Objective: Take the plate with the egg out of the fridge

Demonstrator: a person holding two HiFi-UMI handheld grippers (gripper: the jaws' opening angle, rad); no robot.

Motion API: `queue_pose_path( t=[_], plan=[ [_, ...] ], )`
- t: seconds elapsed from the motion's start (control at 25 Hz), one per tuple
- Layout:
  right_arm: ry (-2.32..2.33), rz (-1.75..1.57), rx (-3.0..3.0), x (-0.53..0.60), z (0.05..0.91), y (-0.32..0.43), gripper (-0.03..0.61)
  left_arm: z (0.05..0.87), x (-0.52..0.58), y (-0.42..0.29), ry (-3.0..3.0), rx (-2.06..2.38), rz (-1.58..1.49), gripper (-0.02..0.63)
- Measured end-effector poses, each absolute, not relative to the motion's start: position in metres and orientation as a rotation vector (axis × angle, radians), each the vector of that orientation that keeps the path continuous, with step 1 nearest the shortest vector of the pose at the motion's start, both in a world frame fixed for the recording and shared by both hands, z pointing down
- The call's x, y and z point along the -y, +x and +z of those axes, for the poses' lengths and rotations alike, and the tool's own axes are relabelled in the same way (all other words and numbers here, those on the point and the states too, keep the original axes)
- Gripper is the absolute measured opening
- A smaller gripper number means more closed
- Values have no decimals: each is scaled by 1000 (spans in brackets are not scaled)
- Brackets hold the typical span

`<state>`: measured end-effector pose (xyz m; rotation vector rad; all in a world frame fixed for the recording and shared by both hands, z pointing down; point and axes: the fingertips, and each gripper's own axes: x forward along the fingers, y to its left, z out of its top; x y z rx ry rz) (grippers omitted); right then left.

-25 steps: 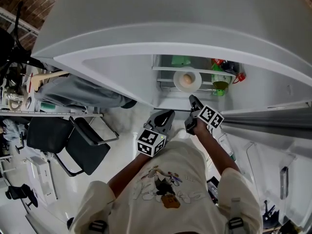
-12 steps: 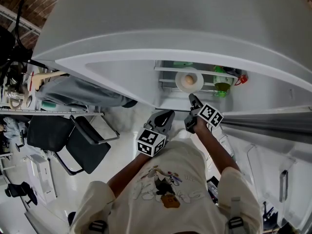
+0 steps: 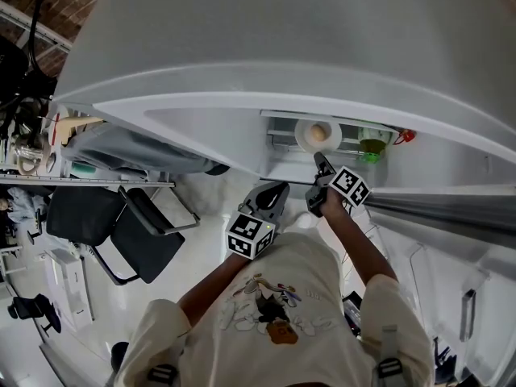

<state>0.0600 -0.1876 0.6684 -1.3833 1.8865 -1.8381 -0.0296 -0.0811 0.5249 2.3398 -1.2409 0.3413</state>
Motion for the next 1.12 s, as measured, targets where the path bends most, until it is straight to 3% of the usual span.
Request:
queue_pose_path(
  t=[1.12],
  plan=[
    [-1286, -1897, -1766, 211, 672, 41, 101, 526, 88, -40, 2311, 1249, 355, 9]
  ],
)
